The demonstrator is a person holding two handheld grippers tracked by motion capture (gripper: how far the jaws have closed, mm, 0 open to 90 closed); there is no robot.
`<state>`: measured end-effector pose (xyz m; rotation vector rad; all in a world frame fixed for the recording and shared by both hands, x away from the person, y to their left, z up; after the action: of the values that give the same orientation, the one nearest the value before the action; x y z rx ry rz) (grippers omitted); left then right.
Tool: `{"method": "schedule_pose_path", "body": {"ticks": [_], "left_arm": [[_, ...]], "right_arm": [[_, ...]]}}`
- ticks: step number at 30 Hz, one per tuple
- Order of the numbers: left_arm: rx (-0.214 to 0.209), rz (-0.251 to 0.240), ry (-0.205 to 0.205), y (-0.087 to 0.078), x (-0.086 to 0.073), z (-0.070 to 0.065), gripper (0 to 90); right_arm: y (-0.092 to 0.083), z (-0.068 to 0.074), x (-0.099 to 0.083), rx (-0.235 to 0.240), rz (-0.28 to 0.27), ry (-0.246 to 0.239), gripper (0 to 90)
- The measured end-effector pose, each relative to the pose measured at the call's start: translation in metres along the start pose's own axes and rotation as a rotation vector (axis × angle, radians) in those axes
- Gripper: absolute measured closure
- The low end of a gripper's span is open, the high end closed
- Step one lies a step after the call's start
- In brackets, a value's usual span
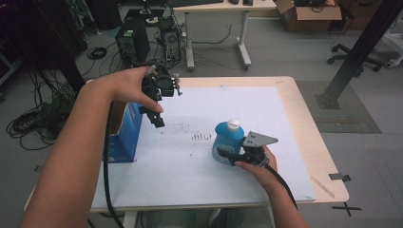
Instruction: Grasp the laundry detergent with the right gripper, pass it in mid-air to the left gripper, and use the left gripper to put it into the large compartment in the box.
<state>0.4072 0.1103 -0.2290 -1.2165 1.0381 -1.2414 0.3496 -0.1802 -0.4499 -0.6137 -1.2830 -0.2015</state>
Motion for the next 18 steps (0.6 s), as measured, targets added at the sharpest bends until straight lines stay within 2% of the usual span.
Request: {"method": "schedule_pose_path", "body": {"ticks": [4,9,16,18], "left_arm": [[-0.002,0.001,-0.004,-0.001,-0.001,0.000,5.8],[-0.003,-0.002,-0.009,-0.003,-0.001,-0.001,5.7],[-0.008,-0.006,-0.005,-0.004,0.000,-0.002,5.7],[-0.009,-0.006,-0.004,-0.005,0.001,-0.003,5.7]], "right_arm": [[0.000,0.001,0.001,-0.006,0.011,-0.010,44.0],[-0.001,0.002,0.006,0.009,0.034,-0.009,44.1],[-0.007,0.004,0.022,0.034,0.021,-0.036,44.2],[-0.011,0.005,0.033,0.053,0.021,-0.056,44.2]]}}
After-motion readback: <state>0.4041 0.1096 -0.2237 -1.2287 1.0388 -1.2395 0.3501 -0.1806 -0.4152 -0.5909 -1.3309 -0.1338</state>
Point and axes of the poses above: each handheld gripper's, and its own axes: y roughly forward along the jaws, x roughly out of its top, z roughly to its left, the point moved 1 cm from there along y, roughly forward along the jaws, and after that the axes turned 7 degrees about y, right-handed, at the moved point
